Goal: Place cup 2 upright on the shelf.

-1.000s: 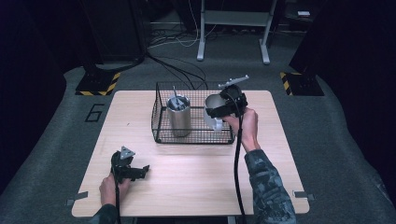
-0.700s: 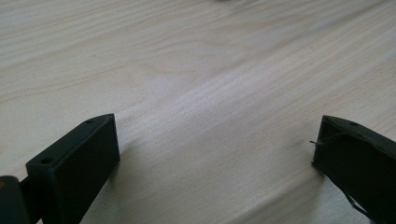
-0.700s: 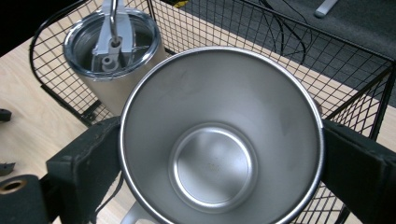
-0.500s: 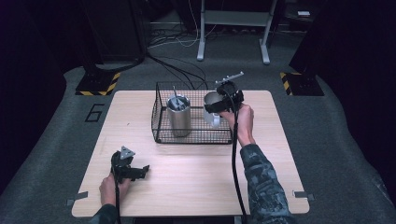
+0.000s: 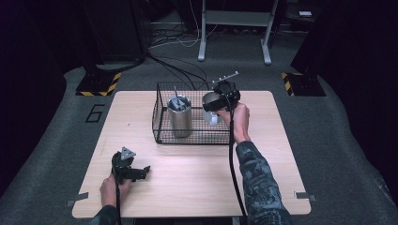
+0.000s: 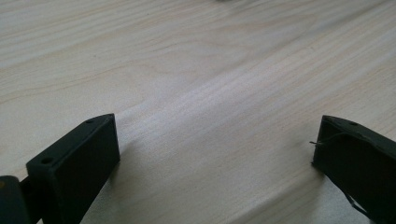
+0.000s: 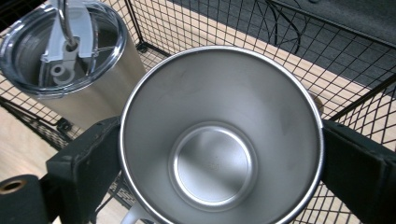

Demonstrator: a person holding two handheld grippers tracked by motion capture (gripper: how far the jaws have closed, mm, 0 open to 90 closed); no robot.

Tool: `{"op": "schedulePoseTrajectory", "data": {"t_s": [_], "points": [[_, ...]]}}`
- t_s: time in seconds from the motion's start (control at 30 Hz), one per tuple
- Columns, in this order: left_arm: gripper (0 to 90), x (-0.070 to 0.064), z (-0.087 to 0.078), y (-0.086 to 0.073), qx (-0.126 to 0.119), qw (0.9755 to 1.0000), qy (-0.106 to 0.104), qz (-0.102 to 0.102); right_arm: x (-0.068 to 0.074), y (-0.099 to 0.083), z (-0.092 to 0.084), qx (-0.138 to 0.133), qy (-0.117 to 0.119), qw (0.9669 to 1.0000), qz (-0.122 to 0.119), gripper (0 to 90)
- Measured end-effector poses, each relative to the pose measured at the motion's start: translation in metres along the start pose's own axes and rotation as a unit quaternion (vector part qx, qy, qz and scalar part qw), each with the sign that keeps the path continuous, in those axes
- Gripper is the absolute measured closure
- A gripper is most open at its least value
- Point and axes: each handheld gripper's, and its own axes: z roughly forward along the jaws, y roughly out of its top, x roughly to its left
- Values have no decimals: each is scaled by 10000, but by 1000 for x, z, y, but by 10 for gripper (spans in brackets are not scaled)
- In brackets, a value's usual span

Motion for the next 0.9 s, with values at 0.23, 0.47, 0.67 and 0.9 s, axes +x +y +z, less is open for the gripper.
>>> {"op": "schedulePoseTrajectory", "data": {"t_s": [0.23, 0.47, 0.67, 0.9], "points": [[3, 0, 0, 0, -2, 10000, -12, -22, -3, 1, 11, 32, -72, 9999, 71, 55], [3, -1, 1, -1, -88, 9999, 15, -98, -4, 0, 24, 94, -92, 9998, 170, 56], [3, -1, 1, 0, -66, 10000, 13, -70, -3, 1, 32, 180, -96, 9996, 219, 56], [3, -1, 1, 0, -64, 10000, 17, -66, -5, -1, 43, 263, -115, 9989, 365, 55]]}}
